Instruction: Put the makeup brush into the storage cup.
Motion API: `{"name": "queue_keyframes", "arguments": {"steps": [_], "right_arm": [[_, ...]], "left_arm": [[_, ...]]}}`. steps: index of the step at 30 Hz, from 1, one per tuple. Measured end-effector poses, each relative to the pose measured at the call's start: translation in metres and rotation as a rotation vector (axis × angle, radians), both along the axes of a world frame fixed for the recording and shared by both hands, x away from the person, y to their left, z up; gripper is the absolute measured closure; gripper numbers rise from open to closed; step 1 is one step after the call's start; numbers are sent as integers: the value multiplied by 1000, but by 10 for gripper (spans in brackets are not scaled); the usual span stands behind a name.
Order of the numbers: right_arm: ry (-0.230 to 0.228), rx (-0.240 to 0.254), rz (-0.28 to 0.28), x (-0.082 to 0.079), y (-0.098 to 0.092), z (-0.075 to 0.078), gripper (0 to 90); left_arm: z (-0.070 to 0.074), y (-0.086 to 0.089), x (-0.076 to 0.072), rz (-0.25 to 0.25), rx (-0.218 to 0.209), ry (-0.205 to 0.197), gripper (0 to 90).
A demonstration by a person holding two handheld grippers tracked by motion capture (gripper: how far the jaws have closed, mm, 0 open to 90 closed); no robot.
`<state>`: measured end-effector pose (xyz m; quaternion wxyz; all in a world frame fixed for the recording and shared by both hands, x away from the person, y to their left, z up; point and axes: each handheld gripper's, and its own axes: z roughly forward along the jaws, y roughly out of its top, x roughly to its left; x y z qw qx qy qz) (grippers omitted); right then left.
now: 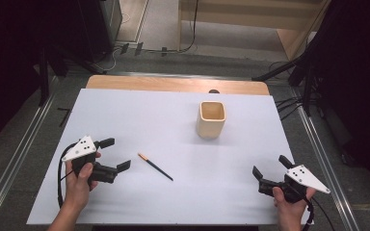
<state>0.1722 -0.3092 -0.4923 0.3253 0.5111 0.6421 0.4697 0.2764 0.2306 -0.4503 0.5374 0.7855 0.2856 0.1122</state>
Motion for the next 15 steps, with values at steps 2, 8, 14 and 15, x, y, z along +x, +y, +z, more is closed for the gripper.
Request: {"name": "queue_keyframes", "arguments": {"steps": [2,8,14,15], "right_arm": [[2,2,0,1,1,0,0],[7,-13,21,1,5,-1,2],[12,-21,26,2,5,-1,2],[14,-22,25,2,5,-1,4]], "left_arm": [[1,-3,2,-12,11,2,0],[1,-11,10,-49,57,17,0],[-3,-17,19,-69,88,45,0],[-3,-17,19,-69,88,45,0]]}}
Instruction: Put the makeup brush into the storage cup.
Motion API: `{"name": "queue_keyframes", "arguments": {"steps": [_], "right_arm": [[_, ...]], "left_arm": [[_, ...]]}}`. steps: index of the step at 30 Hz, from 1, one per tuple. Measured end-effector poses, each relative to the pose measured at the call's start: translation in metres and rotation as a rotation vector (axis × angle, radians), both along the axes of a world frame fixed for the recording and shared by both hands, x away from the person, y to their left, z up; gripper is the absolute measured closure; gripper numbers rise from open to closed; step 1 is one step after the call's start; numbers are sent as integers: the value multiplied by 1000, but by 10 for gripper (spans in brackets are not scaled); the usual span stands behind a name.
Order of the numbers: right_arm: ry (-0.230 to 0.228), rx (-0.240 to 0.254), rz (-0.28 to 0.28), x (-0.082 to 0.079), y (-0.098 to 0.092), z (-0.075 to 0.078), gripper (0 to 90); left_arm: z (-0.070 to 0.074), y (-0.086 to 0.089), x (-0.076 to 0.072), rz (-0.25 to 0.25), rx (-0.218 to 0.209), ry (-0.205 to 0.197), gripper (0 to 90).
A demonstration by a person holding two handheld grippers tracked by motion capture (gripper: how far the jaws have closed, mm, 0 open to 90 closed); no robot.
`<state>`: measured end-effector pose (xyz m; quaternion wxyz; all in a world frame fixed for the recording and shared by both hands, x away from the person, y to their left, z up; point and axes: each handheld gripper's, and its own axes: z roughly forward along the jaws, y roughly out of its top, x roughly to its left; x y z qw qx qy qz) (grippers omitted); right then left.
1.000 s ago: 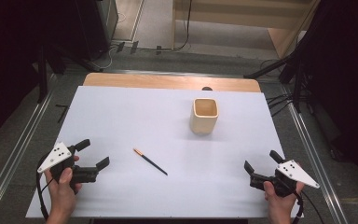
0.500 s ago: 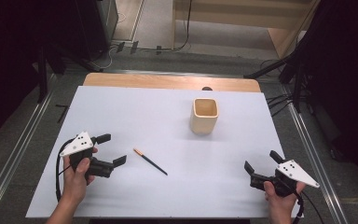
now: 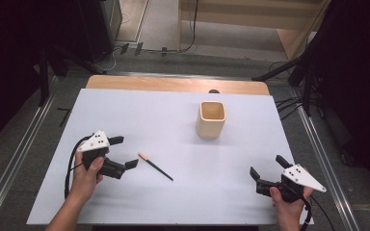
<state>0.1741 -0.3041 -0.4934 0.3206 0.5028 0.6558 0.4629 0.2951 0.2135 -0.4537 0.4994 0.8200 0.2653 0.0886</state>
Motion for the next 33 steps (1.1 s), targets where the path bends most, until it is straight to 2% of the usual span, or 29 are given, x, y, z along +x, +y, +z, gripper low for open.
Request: {"name": "queue_keyframes", "arguments": {"steps": [1,2,3,5,6,7,8,9,10,14,15,17,20,24,25,26,27,29,33], "right_arm": [[0,-3,1,0,0,0,6],[1,-5,0,0,-1,0,6],[2,-6,-1,0,-1,0,6],[1,-4,-4,0,-2,0,6],[3,-4,-5,0,-3,0,6],[4,-4,-4,0,-3,0,6],[4,-4,-4,0,-3,0,6],[3,-2,-4,-1,-3,0,6],[5,0,-4,-1,-2,0,6],[5,-8,2,0,-1,0,6],[8,-15,3,0,0,-1,6],[8,-16,3,0,0,-1,6],[11,-17,12,1,1,-1,6],[15,-22,21,3,3,-2,6],[22,-24,24,4,3,-3,6],[23,-24,23,4,3,-3,6],[25,-22,23,4,4,-3,6],[22,-25,24,3,4,-3,6],[23,-26,23,1,5,-2,6]], "left_arm": [[-1,-4,3,-17,20,2,0],[-1,-4,3,-17,20,2,0],[-2,-9,5,-35,52,5,0],[-3,-11,7,-49,64,8,0],[-4,-18,10,-74,100,15,0],[-4,-22,11,-88,118,21,0],[-4,-22,11,-88,118,21,0],[-5,-29,13,-116,157,22,0],[-5,-33,14,-123,171,16,0],[-5,-41,16,-140,202,13,0],[-5,-45,17,-161,224,15,0],[-5,-47,18,-173,240,15,0],[-7,-52,22,-208,288,31,0],[-11,-55,25,-231,317,54,0],[-12,-59,28,-253,343,62,0],[-12,-59,28,-253,343,62,0],[-12,-62,29,-272,363,74,0],[-13,-63,30,-277,369,78,0],[-13,-67,32,-309,435,82,0]]}}
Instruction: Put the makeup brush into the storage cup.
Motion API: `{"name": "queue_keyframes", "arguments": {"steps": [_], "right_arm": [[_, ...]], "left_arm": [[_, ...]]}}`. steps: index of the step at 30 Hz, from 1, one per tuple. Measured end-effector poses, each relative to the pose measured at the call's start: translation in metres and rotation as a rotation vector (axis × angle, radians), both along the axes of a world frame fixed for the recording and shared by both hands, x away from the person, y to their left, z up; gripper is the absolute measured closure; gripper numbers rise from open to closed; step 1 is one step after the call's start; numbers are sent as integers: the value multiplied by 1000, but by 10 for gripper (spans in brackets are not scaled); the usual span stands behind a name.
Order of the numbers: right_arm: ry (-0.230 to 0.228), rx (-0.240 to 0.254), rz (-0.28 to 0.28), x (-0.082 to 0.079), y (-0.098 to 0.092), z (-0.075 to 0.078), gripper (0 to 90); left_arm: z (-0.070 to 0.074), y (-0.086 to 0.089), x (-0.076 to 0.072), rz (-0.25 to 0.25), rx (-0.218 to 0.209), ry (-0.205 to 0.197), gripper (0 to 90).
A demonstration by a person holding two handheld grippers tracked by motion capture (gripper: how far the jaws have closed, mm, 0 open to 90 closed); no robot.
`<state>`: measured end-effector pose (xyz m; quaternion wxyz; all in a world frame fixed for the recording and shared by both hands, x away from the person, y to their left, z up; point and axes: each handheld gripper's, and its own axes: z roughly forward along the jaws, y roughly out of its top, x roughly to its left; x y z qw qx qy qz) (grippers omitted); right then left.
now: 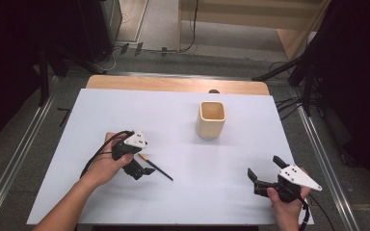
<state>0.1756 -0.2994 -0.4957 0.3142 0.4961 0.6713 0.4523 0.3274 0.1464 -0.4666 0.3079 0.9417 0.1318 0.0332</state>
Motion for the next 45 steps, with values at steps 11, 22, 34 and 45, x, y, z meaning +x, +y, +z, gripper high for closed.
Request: {"name": "queue_keyframes", "arguments": {"steps": [11,22,34,45], "right_arm": [[5,0,-9,0,-3,-1,6],[8,0,-6,2,-2,0,6],[21,-6,-5,3,-4,-2,7],[16,-18,-5,3,-5,-1,7]], "left_arm": [[-4,-9,2,-54,123,15,0],[-8,-16,3,-96,212,47,6],[-9,-22,7,-98,320,-6,223],[-6,-24,12,-122,349,41,632]]}}
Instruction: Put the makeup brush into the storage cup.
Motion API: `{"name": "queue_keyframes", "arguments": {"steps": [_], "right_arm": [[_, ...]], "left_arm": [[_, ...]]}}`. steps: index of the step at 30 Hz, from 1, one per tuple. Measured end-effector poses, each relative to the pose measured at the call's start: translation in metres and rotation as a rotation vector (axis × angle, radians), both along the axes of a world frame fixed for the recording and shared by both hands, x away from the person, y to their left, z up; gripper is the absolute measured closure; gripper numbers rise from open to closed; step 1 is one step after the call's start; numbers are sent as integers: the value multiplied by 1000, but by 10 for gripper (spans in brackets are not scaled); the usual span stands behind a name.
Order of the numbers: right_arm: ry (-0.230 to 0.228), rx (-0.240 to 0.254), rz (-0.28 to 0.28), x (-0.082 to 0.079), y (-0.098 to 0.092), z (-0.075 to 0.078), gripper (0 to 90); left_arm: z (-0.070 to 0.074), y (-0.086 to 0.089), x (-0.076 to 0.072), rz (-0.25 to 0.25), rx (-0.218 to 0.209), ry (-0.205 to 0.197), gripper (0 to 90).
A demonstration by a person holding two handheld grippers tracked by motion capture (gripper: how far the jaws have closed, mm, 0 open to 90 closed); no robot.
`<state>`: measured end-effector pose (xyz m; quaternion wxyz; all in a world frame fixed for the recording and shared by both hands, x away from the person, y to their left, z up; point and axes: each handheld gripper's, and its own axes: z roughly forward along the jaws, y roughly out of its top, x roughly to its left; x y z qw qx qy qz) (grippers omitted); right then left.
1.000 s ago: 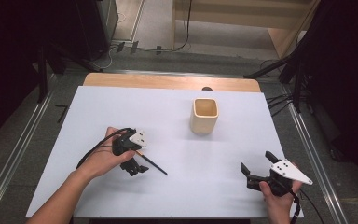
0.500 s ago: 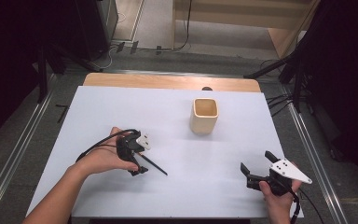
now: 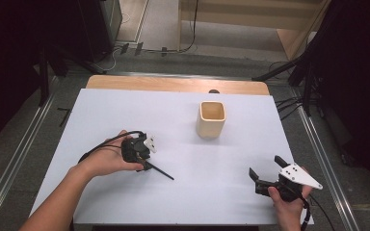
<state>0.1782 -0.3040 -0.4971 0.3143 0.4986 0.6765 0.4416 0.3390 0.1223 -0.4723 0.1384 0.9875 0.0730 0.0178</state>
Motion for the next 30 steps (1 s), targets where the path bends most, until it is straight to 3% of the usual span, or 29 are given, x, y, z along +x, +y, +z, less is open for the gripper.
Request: {"name": "queue_keyframes", "arguments": {"steps": [5,10,13,17,22,27,28,30], "right_arm": [[6,-2,3,0,1,0,7],[15,-6,9,2,3,-1,8],[17,-8,17,2,5,-1,9],[22,-4,24,3,7,-2,8],[21,-1,25,3,9,-2,8],[19,3,30,3,13,-1,9],[20,3,32,3,14,-1,8],[18,1,36,2,16,0,9]], "left_arm": [[1,-3,1,-30,39,22,835],[1,-5,2,-17,43,38,844],[1,-2,2,5,9,42,845],[1,0,2,22,-4,49,845],[3,5,1,52,-88,65,845],[9,9,-3,76,-165,40,845],[9,9,-3,76,-165,40,845],[12,11,-7,89,-215,26,845]]}}
